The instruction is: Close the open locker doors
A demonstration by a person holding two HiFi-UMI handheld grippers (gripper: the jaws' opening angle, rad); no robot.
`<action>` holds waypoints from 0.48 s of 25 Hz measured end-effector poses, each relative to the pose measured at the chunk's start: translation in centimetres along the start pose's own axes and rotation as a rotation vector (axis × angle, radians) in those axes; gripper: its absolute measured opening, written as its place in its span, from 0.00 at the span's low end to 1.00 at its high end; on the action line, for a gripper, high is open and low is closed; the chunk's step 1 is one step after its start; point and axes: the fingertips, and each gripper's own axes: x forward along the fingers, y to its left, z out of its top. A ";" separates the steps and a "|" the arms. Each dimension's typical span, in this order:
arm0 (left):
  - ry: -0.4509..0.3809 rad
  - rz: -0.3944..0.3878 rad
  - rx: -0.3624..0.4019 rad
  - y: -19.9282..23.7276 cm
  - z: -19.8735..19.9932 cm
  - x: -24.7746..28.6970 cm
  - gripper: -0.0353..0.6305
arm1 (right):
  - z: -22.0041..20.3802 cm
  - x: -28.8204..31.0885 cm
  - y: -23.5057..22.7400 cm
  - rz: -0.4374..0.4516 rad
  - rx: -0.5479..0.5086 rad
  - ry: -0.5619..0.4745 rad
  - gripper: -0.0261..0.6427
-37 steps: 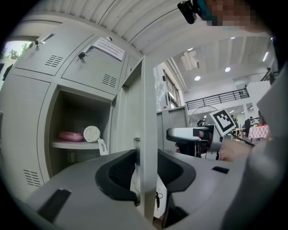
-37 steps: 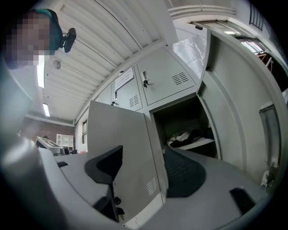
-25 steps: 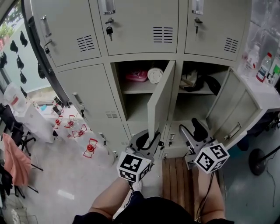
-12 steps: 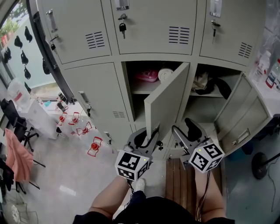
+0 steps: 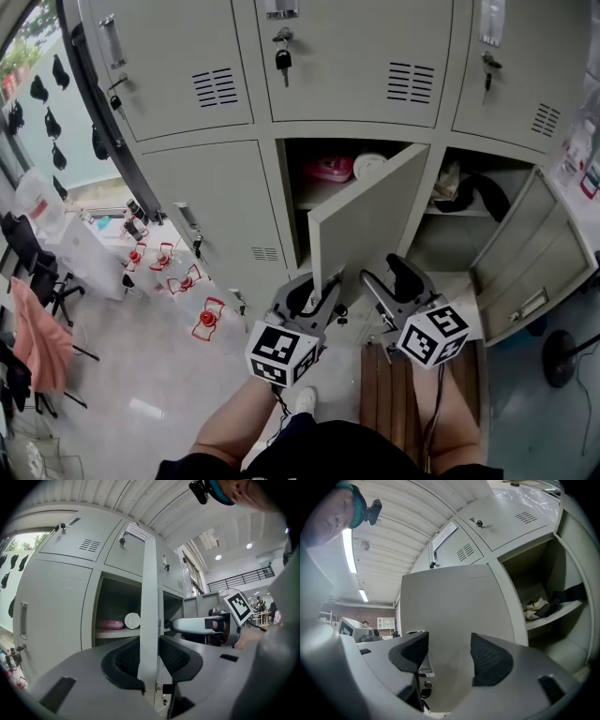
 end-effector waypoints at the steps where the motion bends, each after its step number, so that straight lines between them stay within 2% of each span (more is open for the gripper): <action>1: 0.001 0.000 -0.001 0.4 0.0 0.1 0.24 | -0.1 0.4 0.1 0.001 -0.003 0.004 0.45; 12: -0.005 0.007 -0.011 5.0 0.1 1.0 0.28 | -0.7 4.9 0.2 -0.013 0.004 0.014 0.45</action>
